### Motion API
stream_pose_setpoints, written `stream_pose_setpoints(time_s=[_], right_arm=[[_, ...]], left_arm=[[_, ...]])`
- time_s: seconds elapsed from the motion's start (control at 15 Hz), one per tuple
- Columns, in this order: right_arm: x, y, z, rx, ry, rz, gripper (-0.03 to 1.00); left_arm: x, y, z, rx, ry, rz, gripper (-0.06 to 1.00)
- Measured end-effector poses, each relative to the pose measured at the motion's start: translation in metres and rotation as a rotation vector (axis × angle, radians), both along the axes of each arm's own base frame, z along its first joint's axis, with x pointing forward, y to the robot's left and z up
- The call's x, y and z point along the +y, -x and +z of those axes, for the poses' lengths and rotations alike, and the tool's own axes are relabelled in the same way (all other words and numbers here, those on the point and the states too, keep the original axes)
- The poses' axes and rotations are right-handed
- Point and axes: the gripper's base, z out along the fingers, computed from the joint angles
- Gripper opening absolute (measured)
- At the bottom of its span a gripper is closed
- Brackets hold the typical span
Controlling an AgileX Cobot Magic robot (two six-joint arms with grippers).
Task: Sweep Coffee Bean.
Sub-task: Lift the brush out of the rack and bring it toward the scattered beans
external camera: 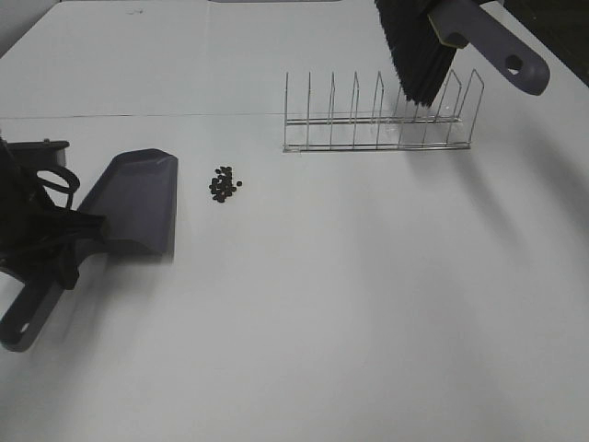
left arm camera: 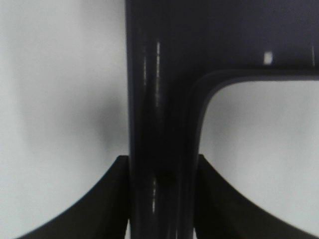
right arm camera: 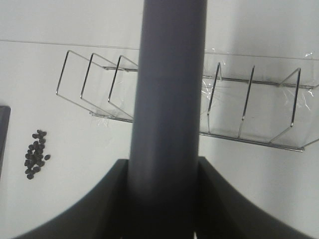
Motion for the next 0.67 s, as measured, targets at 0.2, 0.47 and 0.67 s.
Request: stream_pose_setpoints(time_s=[0.2,0.47,0.67], right_arm=[[0.051,0.02,-0.002,0.03,0.126,0.103,0.28],[0.103,0.048,-0.035,0.114,0.365,0.138,0.28],[0.15,0.068,-0.075,0.15,0.489,0.198,0.28]], left_arm=[[-0.021,0.007,-0.021,0.073,-0.01,-0.04,0.32],[-0.022,0.005,-0.026,0.062,-0.009,-0.018,0.32],[-0.023,0.002,-0.028,0.059,-0.006,-0.018,0.32]])
